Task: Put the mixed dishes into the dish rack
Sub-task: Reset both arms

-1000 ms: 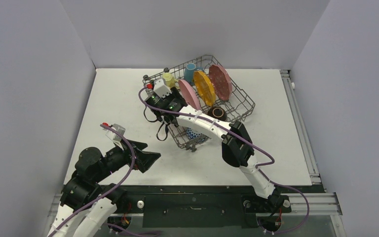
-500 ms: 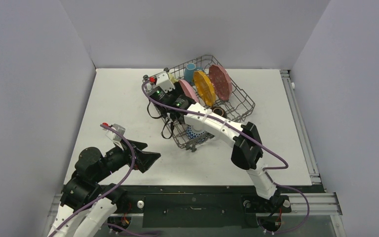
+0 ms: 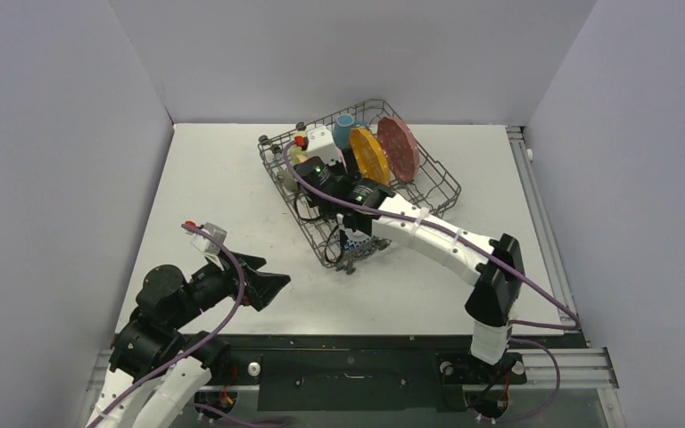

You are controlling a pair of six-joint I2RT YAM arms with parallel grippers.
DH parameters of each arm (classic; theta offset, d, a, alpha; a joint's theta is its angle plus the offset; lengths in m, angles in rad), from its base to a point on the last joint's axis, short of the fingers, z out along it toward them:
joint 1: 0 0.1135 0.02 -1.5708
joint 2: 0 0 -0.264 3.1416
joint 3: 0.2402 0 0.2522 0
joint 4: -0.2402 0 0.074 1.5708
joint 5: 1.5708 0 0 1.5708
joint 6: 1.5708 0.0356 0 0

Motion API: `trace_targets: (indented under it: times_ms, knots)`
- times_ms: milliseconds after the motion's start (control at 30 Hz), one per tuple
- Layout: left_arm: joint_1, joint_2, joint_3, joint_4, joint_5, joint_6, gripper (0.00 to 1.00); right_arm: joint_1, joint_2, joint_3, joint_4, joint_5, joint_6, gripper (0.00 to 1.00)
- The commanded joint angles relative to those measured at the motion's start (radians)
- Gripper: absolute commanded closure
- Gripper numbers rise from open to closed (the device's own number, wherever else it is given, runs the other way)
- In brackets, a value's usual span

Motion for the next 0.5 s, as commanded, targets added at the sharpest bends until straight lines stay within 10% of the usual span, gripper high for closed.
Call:
trace_targets:
  times_ms: [0,467]
  knots:
    - [0.009,0.023,0.014,0.021,-0.031,0.012,0.04,0.007,-0.165,-0.093,0.080,-0.006,0.053,0.27]
    - [0.012,0.011,0.018,0.002,-0.091,0.008,0.04,0.025,-0.583,-0.483,0.165,0.005,0.076,0.21]
